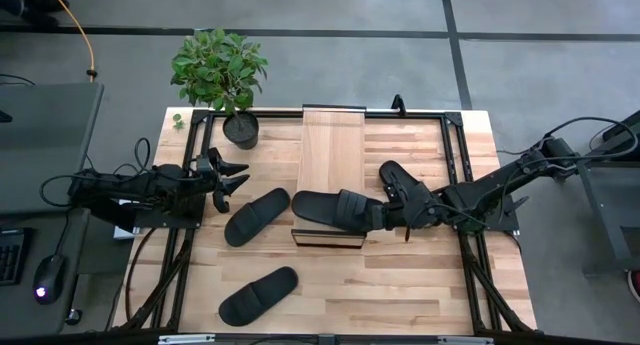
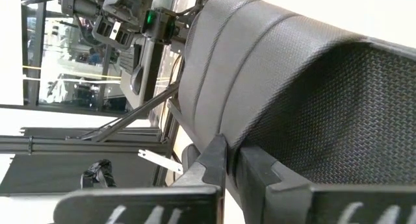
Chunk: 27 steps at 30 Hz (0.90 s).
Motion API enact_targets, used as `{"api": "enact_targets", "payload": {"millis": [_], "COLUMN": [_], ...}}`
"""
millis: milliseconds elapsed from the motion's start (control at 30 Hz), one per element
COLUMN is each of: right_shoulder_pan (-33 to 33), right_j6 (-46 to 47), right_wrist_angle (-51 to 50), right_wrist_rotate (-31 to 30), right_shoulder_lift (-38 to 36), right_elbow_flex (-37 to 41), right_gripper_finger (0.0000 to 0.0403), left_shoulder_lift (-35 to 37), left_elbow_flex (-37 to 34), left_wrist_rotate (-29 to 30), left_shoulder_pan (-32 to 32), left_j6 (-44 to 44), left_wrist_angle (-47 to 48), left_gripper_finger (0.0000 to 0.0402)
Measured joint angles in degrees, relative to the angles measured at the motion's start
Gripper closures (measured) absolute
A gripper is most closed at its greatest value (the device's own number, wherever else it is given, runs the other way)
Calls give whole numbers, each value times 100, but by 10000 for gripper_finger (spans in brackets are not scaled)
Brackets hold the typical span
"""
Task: Pick and place slides into the shelf
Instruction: Put the black slide on the shelf
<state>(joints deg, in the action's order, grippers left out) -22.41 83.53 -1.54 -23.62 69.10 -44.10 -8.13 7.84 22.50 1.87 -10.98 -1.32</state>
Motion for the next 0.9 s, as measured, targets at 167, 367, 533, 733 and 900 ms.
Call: {"api": "enact_targets", "payload": {"millis": [167, 367, 533, 733, 900], "right_shoulder_pan": [0, 3, 28, 28, 28], "right_j6": [0, 0, 0, 0, 0], "right_wrist_angle": [-2, 2, 7, 7, 7], "right_wrist_rotate": [13, -84, -221, -140, -138], "right_shoulder_lift": [-2, -2, -2, -1, -2], "right_elbow_flex": [0, 0, 0, 0, 0], "right_gripper_finger": [396, 396, 396, 396, 396], "left_shoulder_lift": [-2, 0, -2, 1, -1], "left_elbow_flex": [0, 0, 0, 0, 0], "left_wrist_rotate": [0, 0, 0, 0, 0], "left_shoulder_pan": [-2, 0, 0, 0, 0], "left_j6": [0, 0, -2, -2, -2], "left_wrist_angle": [0, 0, 0, 0, 0], "left_gripper_finger": [268, 268, 268, 268, 268]}}
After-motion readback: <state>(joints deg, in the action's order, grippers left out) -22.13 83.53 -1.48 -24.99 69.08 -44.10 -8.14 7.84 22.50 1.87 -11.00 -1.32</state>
